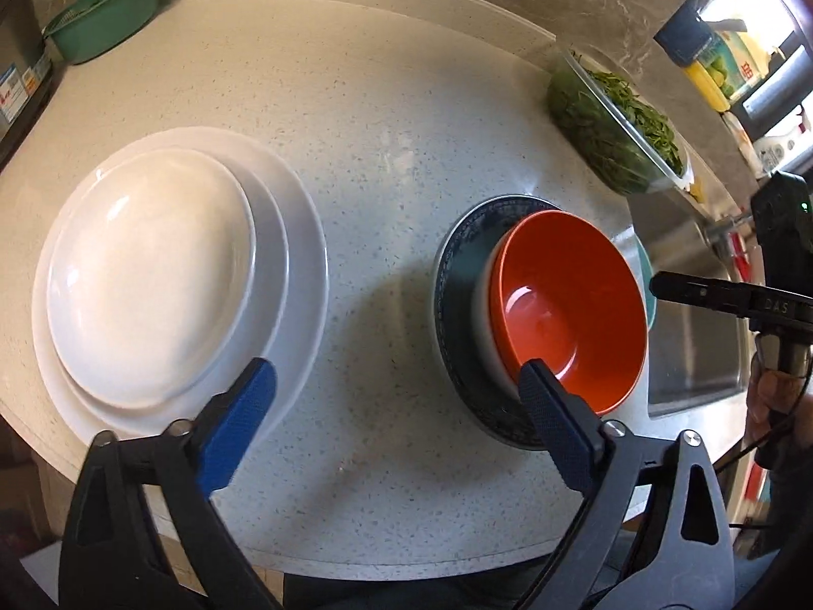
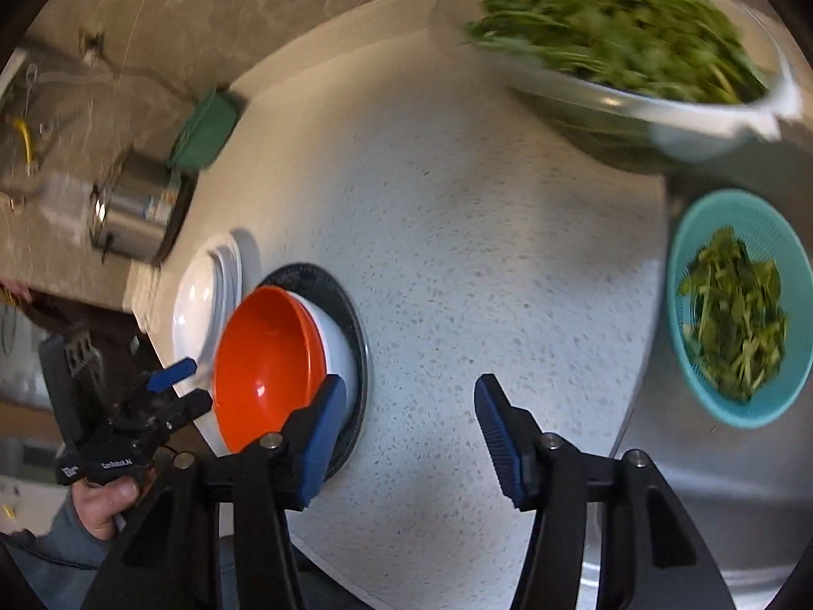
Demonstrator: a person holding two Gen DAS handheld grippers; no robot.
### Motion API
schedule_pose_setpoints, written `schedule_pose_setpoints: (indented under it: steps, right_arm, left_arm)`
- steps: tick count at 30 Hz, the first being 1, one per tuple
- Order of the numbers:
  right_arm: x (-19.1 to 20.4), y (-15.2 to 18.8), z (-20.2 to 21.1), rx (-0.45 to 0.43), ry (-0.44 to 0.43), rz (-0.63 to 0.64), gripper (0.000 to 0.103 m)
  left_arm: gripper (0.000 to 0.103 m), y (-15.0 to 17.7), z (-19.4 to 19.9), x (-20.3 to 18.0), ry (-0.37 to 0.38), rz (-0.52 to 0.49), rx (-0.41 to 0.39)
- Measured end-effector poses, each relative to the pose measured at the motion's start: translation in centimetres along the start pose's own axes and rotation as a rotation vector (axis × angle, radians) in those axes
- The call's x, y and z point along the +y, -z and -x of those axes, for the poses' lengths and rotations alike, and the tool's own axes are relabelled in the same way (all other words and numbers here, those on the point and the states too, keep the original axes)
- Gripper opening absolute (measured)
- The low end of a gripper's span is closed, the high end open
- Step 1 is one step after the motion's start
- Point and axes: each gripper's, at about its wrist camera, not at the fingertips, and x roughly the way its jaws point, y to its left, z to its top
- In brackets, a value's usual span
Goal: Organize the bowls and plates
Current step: 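Move both grippers to the rim of the nested bowl stack, then close both grippers on the rim of the blue-and-white bowl stack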
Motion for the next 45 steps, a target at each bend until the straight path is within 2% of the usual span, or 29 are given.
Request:
schedule_pose_setpoints:
  steps: [3, 5, 7, 8, 9, 12, 19, 23, 29, 32, 36, 45]
  right_arm:
    - [0.2, -0.5, -0.5, 0.025, 0.001, 0.023, 0.057]
    - [0.2, -0.7, -1.1, 0.049, 0.007, 0.041, 0.057]
    - [0.2, -1.0, -1.5, 0.070, 0.014, 0.060, 0.057]
    - [0.2, -1.1, -1.7, 0.080, 0.015, 0.067, 0.057]
    - [0.2, -1.2, -1.8, 0.086, 0.018, 0.070, 0.057]
    - [-0.2, -1.4, -1.9, 0.091, 0.015, 0.068, 0.057]
    - [-0.7, -1.6, -2.2, 0.111, -0.017, 0.081, 0.057]
    - [0.0, -1.8, -2.4, 0.124, -0.037, 0.119, 0.057]
    - [0.4, -2.0, -3.0, 0.138, -0.045, 0.144, 0.057]
    - [0.4, -2.2, -3.2, 0.141, -0.024, 0.153, 0.057]
    - [0.7, -2.4, -3.8, 0.157, -0.018, 0.175, 0.052]
    - [0.6, -2.6, -4.9, 0.176, -0.038, 0.219, 0.053]
  left_arm:
    - [0.092, 0.0, -0.2, -0.5, 0.008, 0.021, -0.014]
    - [0.084, 0.2, -0.2, -0.2, 0.026, 0.041, -0.017]
    - [0.082, 0.4, -0.1, -0.1, 0.045, 0.056, -0.026]
    - [0.078, 0.4, -0.2, -0.2, 0.051, 0.059, -0.028]
    - [0.069, 0.1, -0.4, -0.5, 0.063, 0.063, -0.029]
    - [0.056, 0.5, -0.1, -0.3, 0.088, 0.079, -0.025]
    - [0.054, 1.6, -1.1, 0.3, 0.108, 0.120, 0.020]
    - [0.054, 1.4, -1.9, -1.2, 0.102, 0.088, 0.017]
    - [0.054, 0.8, -3.7, -1.7, 0.095, 0.100, 0.019]
    - [0.054, 0.5, -4.1, -1.8, 0.073, 0.082, 0.004]
    - [0.054, 0.3, -4.8, -1.8, 0.053, 0.068, -0.004]
    - [0.054, -0.2, -5.9, -1.3, 0.080, 0.101, -0.025]
